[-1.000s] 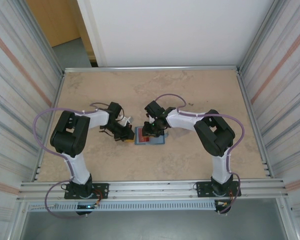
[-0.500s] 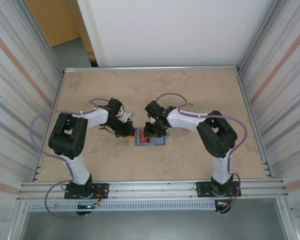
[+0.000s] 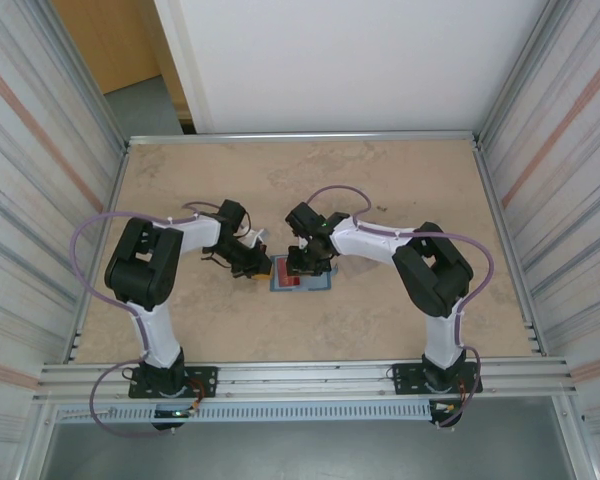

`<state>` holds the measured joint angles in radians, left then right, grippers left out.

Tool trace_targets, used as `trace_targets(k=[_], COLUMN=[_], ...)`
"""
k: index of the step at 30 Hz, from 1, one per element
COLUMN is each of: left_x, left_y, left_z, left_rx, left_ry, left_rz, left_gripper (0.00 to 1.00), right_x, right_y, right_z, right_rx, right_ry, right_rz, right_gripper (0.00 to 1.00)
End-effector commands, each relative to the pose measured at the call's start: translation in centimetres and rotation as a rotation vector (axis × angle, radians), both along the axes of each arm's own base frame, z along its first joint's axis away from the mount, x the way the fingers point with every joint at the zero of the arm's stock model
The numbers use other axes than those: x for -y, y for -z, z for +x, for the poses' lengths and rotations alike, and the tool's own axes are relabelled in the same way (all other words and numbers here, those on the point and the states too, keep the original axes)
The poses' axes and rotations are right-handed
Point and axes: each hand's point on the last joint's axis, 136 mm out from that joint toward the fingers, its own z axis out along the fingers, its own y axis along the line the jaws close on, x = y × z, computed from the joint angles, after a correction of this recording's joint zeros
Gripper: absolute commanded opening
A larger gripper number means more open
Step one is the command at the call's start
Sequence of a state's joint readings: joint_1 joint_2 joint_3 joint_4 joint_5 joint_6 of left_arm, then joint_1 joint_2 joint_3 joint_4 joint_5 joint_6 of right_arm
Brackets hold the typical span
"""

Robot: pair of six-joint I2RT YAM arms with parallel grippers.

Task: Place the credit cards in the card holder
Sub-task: Insert the credit card into the card slot.

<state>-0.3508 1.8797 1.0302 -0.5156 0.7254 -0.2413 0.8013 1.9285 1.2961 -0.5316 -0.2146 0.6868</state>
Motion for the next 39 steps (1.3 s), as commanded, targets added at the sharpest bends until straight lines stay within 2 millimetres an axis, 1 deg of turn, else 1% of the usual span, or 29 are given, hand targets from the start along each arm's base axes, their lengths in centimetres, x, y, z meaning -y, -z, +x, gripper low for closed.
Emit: trace_targets(k=[1, 4, 7, 11, 15, 18, 23, 26, 29, 31, 33, 35, 37, 39], left_x=[0.5, 0.4, 0.4, 0.5, 0.6, 0.5, 0.5, 0.4, 0.3, 0.3, 0.4, 0.4, 0.4, 0.5], left_y=[0.8, 1.0, 0.4, 0.6, 0.6, 1.0, 0.9, 0.6, -0.7, -1.6, -2.7, -3.7, -4.1, -4.1], left_z=[-0.9, -1.0, -0.8, -1.2, -1.1, -1.2, -1.2, -1.0, -0.5, -0.1, 0.2, 0.6, 0.8, 0.8], left_rx=[-0.033, -0.032, -0.013, -0.022, -0.033, -0.041, -0.034, -0.023, 0.036, 0.079, 0.116, 0.147, 0.163, 0.160], left_ry=[0.014, 0.021, 0.021, 0.015, 0.009, 0.009, 0.010, 0.016, 0.036, 0.049, 0.075, 0.086, 0.089, 0.093], left_rz=[0.004, 0.011, 0.014, 0.001, -0.002, 0.006, 0.006, 0.013, 0.023, 0.020, 0.013, 0.013, 0.011, 0.010], left_gripper=[0.00, 0.00, 0.00, 0.00, 0.00, 0.00, 0.00, 0.00, 0.00, 0.00, 0.04, 0.05, 0.05, 0.04], right_x=[0.5, 0.5, -0.1, -0.3, -0.9, -1.1, -1.2, -0.6, 0.6, 1.8, 3.0, 3.9, 4.3, 4.4], right_y=[-1.0, -0.3, -0.5, -0.3, -0.8, -0.5, -0.3, -0.7, -1.6, -2.3, -3.1, -3.7, -3.8, -3.7], right_z=[-0.5, -0.6, -0.8, -0.9, -1.1, -1.3, -1.5, -1.3, -0.8, -0.5, -0.5, -0.5, -0.5, -0.3], right_rx=[0.029, 0.010, 0.014, 0.009, 0.022, 0.016, 0.018, 0.024, 0.044, 0.055, 0.069, 0.085, 0.091, 0.086], right_ry=[-0.021, -0.018, -0.018, -0.024, -0.025, -0.033, -0.032, -0.033, -0.008, 0.007, 0.024, 0.042, 0.051, 0.054], right_rz=[-0.016, -0.020, 0.002, -0.005, 0.013, 0.000, 0.006, -0.014, -0.009, -0.013, -0.022, -0.017, -0.007, -0.003], right_gripper=[0.31, 0.33, 0.34, 0.34, 0.34, 0.34, 0.34, 0.34, 0.34, 0.34, 0.34, 0.34, 0.34, 0.34])
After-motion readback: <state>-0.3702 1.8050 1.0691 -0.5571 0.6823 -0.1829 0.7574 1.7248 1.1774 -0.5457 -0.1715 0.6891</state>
